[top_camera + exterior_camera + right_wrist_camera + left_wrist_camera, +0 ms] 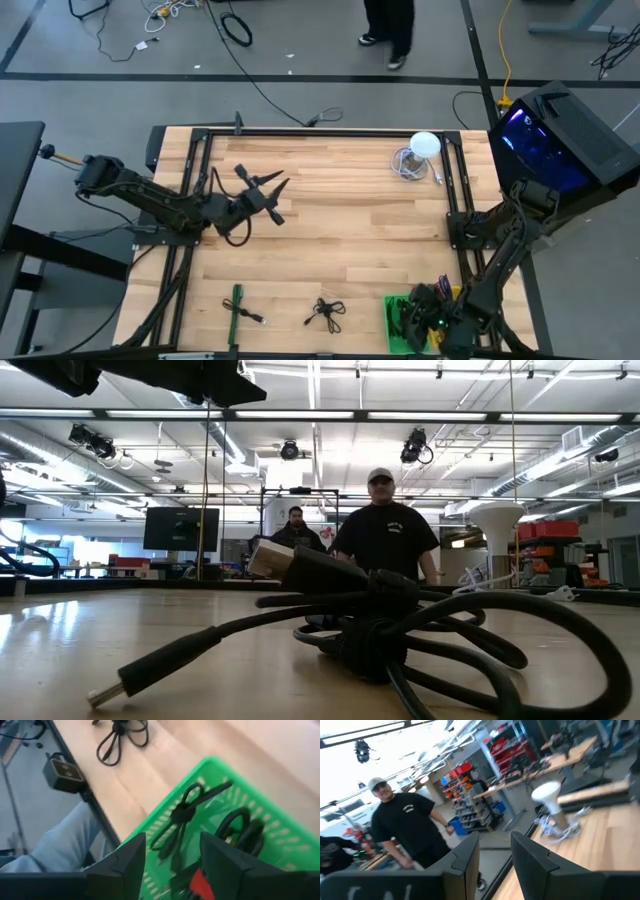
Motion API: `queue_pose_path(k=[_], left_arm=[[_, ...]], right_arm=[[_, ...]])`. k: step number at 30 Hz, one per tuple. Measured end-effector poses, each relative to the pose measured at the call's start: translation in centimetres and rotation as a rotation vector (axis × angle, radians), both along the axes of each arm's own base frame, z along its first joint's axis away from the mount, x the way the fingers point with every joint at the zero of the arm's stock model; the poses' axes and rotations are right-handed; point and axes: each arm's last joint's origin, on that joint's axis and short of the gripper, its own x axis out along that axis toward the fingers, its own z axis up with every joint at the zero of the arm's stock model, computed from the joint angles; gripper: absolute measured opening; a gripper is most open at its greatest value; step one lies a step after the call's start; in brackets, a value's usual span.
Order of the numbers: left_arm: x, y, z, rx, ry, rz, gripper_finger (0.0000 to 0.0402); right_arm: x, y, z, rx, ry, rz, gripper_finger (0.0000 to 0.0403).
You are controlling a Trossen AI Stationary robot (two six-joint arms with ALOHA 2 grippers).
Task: Pick & Place USB Port
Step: Put the black charger cable into the green basket
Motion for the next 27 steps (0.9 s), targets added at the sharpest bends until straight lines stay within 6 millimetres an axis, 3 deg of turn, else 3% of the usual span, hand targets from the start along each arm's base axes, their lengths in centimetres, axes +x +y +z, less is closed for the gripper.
queue_pose_path(k=[5,11,18,23,27], left_arm=[[-0.5,-1.9,-1.1,0.071,0.173,0.046,0.0116],[-2.8,-6.7,-2.5,0.081,0.256,-0.014,0.0116],[-6.8,-11.6,-4.4,-0.194,0.124,-0.276,0.0116],[-8.4,-12.8,-5.8,-0.466,0.103,-0.421,0.0116],[-8.4,-12.9,-7.0,-0.768,0.229,-0.537,0.0116]], right_arm=[[1.1,-1.2,0.8,-0.067,-0.034,0.019,0.0180],[2.9,-3.8,3.4,-0.192,-0.124,0.095,0.0168],[5.1,-7.7,5.9,-0.442,-0.222,0.103,0.0160],[6.6,-10.1,6.4,-0.579,-0.203,0.126,0.0160],[7.6,-11.6,6.4,-0.633,-0.173,0.121,0.0160]])
